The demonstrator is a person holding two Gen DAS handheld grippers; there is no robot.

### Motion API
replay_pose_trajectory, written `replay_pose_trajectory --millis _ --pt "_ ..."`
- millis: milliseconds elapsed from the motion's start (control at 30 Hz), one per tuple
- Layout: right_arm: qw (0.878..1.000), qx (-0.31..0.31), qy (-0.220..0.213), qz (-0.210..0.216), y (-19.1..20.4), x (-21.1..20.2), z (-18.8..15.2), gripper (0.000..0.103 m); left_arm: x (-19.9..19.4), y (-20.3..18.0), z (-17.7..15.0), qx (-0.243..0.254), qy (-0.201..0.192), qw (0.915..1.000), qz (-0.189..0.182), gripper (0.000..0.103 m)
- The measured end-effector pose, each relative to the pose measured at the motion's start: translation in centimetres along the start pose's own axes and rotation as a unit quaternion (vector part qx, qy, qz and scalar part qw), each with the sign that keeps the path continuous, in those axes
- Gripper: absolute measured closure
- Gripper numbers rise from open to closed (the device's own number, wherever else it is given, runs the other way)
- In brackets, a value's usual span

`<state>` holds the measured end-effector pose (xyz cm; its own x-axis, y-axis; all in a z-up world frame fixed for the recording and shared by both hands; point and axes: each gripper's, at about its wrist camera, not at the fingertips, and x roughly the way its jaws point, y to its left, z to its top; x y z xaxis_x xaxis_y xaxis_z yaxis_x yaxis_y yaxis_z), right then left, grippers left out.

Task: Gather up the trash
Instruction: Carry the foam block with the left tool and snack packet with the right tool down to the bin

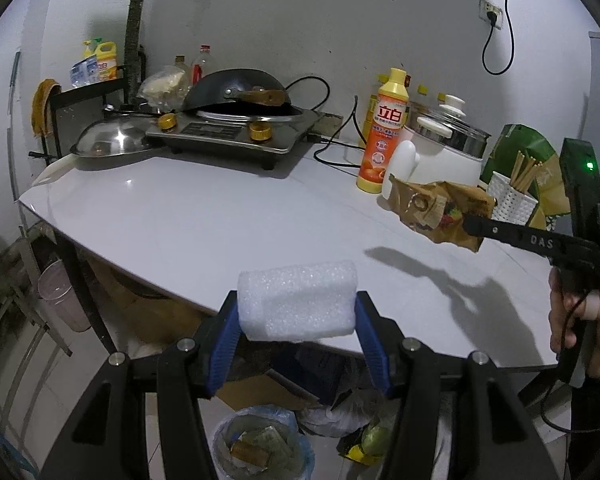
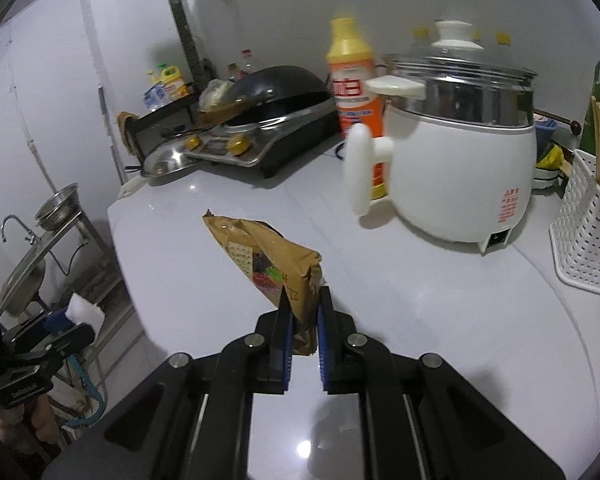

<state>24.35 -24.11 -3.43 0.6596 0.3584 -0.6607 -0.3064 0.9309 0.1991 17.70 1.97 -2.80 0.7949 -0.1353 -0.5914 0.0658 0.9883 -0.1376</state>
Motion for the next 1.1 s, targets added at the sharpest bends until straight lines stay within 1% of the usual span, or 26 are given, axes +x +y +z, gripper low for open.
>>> replay_pose_trajectory --millis 300,667,1100 --pt "0.999 -0.035 0.009 0.011 4.8 -1.0 -1.9 0.094 -2.1 1.3 -2.2 -0.010 -0.003 0.9999 0.001 0.047" --pt "0.997 -0.079 0.012 0.021 10.6 -1.8 -4.0 0.094 -4.5 3.7 -4.7 -0.018 -0.004 0.9998 0.011 0.047" --pt "0.991 -0.118 0.037 0.045 16.2 -0.2 -7.1 0.094 -5.5 7.1 -9.0 -0.038 0.012 0.9987 0.031 0.047"
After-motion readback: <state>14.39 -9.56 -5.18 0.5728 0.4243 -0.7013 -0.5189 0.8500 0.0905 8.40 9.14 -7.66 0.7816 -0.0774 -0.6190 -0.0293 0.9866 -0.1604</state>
